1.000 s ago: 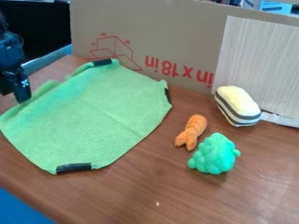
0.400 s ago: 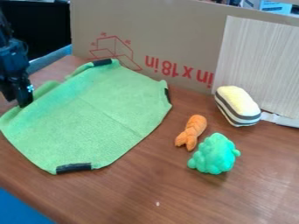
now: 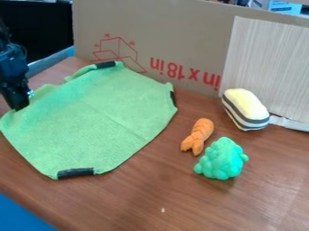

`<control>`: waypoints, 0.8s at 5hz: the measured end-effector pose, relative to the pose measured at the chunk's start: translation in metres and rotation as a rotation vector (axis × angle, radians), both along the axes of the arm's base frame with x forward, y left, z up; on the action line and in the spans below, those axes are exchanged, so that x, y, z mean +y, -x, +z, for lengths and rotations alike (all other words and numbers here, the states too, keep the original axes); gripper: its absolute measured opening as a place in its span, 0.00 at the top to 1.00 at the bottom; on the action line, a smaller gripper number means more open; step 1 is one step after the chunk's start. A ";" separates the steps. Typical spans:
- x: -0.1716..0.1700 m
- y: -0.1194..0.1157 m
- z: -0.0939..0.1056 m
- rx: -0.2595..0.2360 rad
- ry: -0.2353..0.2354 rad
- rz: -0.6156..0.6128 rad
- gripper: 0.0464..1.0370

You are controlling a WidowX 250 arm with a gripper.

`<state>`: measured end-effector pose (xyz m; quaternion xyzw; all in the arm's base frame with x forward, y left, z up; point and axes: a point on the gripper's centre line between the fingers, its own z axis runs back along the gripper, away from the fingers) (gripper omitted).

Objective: Fold the cloth from left to right

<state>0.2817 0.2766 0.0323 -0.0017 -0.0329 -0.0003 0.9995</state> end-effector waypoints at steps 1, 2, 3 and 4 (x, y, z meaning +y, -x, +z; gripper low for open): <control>0.005 0.006 0.000 0.001 0.003 0.011 0.98; 0.025 0.016 0.009 -0.016 0.038 0.093 1.00; 0.059 0.036 0.033 -0.071 0.036 0.218 1.00; 0.074 0.047 0.049 -0.100 0.049 0.295 1.00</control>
